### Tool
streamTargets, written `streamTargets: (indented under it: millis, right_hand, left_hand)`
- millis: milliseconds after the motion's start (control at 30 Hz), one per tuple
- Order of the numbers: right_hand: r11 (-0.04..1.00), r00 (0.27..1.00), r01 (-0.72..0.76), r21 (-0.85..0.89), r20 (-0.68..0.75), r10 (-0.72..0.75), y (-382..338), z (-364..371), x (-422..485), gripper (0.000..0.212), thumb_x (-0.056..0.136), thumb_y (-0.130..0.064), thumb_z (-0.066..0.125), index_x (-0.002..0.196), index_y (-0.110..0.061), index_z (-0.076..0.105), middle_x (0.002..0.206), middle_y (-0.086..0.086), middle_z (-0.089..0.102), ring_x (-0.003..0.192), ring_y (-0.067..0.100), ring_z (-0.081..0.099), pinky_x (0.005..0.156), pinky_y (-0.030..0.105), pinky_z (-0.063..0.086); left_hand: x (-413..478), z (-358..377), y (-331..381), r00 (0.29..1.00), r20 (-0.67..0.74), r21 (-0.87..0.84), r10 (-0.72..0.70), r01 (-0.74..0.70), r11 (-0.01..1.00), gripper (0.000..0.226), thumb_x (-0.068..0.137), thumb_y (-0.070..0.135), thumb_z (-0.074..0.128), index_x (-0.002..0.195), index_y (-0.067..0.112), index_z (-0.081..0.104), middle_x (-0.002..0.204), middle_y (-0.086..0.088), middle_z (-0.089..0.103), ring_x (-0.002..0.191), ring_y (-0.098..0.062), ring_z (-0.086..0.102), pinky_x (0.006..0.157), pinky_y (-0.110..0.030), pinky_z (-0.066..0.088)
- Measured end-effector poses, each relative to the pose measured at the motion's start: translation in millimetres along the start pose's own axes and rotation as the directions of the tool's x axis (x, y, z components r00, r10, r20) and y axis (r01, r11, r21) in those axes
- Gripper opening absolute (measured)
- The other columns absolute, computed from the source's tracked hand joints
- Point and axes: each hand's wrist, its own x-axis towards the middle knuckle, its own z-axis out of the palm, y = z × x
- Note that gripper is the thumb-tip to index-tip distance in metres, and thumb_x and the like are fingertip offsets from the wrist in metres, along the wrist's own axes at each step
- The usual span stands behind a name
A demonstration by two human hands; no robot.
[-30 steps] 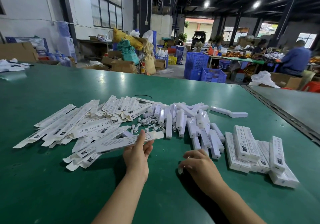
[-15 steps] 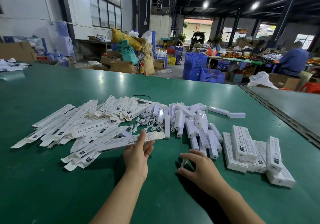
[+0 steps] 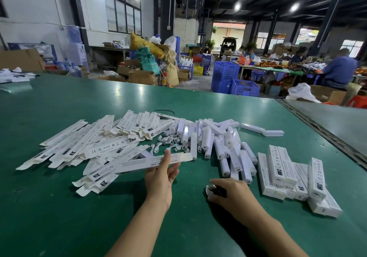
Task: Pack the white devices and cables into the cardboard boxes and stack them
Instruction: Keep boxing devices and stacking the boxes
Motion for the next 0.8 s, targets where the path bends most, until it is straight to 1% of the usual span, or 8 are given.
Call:
streamTargets:
  millis: [100,167,267,400,500,600,667,800]
  right_hand:
    - [0.995,0.995,-0.042,0.092,-0.091,0.051,-5.5,-1.1,-1.7,0.034,0.082,-0.035,0.078,0.114,-0.027,0.07,0.099,-0.011,0.072,0.09,0.004,0.065,0.087,0.019,0.049]
    - [0.983,0.985,-0.023,0.182,-0.164,0.054,-7.8,-2.4,-3.8,0.023,0.082,-0.027,0.078,0.104,-0.024,0.074,0.086,-0.016,0.07,0.079,-0.003,0.065,0.08,0.015,0.052]
    - [0.953,0.969,0.04,0.3,-0.242,0.036,-12.6,-4.2,-7.6,0.019,0.087,-0.02,0.073,0.106,-0.02,0.075,0.09,-0.021,0.068,0.083,-0.008,0.064,0.075,0.006,0.049]
    - [0.921,0.95,0.063,0.383,-0.305,0.062,-17.6,-5.5,-7.5,0.021,0.088,-0.015,0.072,0.108,-0.019,0.075,0.101,-0.019,0.067,0.089,-0.006,0.064,0.078,0.01,0.05]
    - [0.861,0.935,-0.017,0.508,-0.296,0.194,-17.4,-5.2,-5.5,0.028,0.081,-0.012,0.079,0.104,-0.028,0.073,0.086,-0.014,0.072,0.081,-0.001,0.066,0.074,0.013,0.052]
    - [0.753,0.91,-0.088,0.652,-0.255,0.327,-15.4,-4.2,-3.5,0.024,0.074,-0.01,0.084,0.086,-0.026,0.072,0.076,-0.009,0.074,0.069,0.006,0.068,0.065,0.014,0.053]
    - [0.716,0.906,-0.105,0.69,-0.231,0.356,-13.6,-4.6,-3.0,0.016,0.072,-0.013,0.086,0.077,-0.023,0.074,0.072,-0.006,0.074,0.066,0.009,0.068,0.062,0.016,0.053]
    - [0.605,0.912,-0.127,0.786,-0.148,0.384,-13.9,-7.8,-3.6,0.011,0.069,-0.017,0.087,0.074,-0.018,0.077,0.074,0.002,0.074,0.066,0.012,0.068,0.062,0.018,0.054]
  left_hand:
    - [0.5,-0.1,-0.2,1.0,0.009,0.0,-0.007,0.007,1.0,0.04,0.072,0.027,0.078,0.102,0.006,0.064,0.09,-0.007,0.074,0.073,-0.018,0.072,0.056,-0.021,0.058]
    - [-0.6,0.7,-1.6,0.999,0.045,0.016,-0.02,0.019,1.0,0.041,0.071,0.026,0.078,0.103,0.004,0.064,0.091,-0.009,0.074,0.071,-0.017,0.072,0.056,-0.02,0.058]
    - [-3.3,2.6,-8.8,0.994,0.096,0.091,-0.046,0.037,0.995,0.035,0.071,0.022,0.079,0.099,0.006,0.066,0.084,-0.008,0.076,0.067,-0.016,0.071,0.055,-0.021,0.058]
    - [-8.0,5.6,-22.2,0.983,0.181,0.246,-0.013,-0.032,0.969,0.022,0.078,0.016,0.078,0.095,0.008,0.067,0.087,-0.009,0.077,0.07,-0.017,0.073,0.058,-0.023,0.057]
    - [-12.7,7.7,-27.6,0.965,0.262,0.292,0.007,-0.086,0.952,0.029,0.067,0.024,0.08,0.089,0.009,0.068,0.087,-0.01,0.077,0.074,-0.019,0.073,0.059,-0.024,0.057]
    - [-14.4,7.9,-30.8,0.953,0.303,0.314,0.011,-0.111,0.943,0.035,0.062,0.026,0.08,0.087,0.006,0.067,0.084,-0.011,0.077,0.073,-0.019,0.074,0.058,-0.024,0.056]
    - [-14.9,7.3,-31.7,0.947,0.322,0.323,0.014,-0.124,0.938,0.036,0.063,0.027,0.081,0.088,0.006,0.066,0.084,-0.011,0.077,0.074,-0.019,0.074,0.058,-0.023,0.056]
    - [-16.1,5.3,-31.3,0.932,0.363,0.346,0.023,-0.157,0.925,0.037,0.064,0.03,0.082,0.089,0.007,0.068,0.087,-0.011,0.077,0.078,-0.021,0.075,0.06,-0.023,0.056]
